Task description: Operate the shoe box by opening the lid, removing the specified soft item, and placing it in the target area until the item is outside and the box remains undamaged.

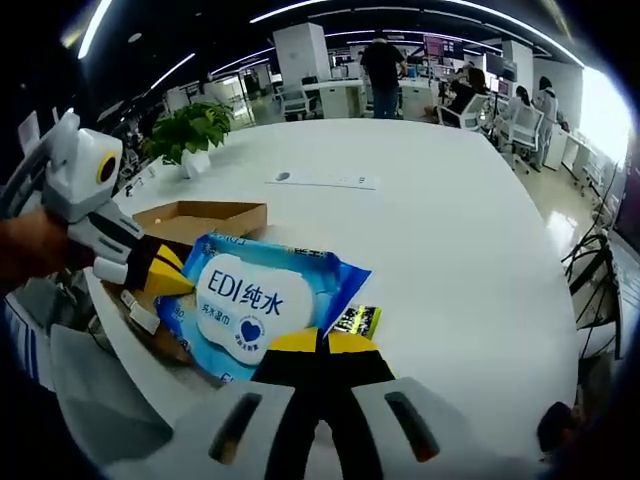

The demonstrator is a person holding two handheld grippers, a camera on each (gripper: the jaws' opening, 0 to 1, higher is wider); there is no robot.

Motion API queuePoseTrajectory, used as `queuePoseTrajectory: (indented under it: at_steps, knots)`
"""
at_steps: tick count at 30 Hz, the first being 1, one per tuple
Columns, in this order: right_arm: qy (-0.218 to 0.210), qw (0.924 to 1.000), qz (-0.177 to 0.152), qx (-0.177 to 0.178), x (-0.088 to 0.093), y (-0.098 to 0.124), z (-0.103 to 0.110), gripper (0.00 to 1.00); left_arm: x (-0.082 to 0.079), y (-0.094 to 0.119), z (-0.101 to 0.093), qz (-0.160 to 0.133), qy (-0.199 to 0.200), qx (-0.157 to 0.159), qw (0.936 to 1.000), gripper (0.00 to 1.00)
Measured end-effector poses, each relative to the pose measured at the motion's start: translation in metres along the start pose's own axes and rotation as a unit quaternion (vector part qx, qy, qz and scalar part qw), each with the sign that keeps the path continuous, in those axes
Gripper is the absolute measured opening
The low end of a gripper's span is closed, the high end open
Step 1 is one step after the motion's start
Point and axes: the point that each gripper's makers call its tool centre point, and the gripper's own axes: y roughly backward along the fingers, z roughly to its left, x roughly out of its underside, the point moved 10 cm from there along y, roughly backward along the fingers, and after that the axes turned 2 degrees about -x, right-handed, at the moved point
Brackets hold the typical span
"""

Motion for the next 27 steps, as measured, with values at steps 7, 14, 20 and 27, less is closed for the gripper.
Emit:
queuePoseTrajectory:
  at_steps: [7,14,20,27]
  knots:
    - [-0.006,0.9999,0.011,0.003,0.006,-0.010,-0.002,0.00,0.002,-0.010,0.006,0.007,0.000,0.003,1.0000,0.00]
    - [-0.009,0.9997,0.024,0.004,0.011,-0.020,-0.007,0.00,0.006,-0.021,0.009,0.016,0.001,0.006,0.9999,0.00]
    - [-0.009,0.9994,0.032,0.006,0.013,-0.026,-0.012,0.00,0.004,-0.030,0.012,0.018,-0.001,0.006,0.9998,0.00]
    - [-0.014,0.9989,0.044,0.006,0.021,-0.037,-0.018,0.00,0.006,-0.043,0.016,0.028,-0.002,0.008,0.9996,0.00]
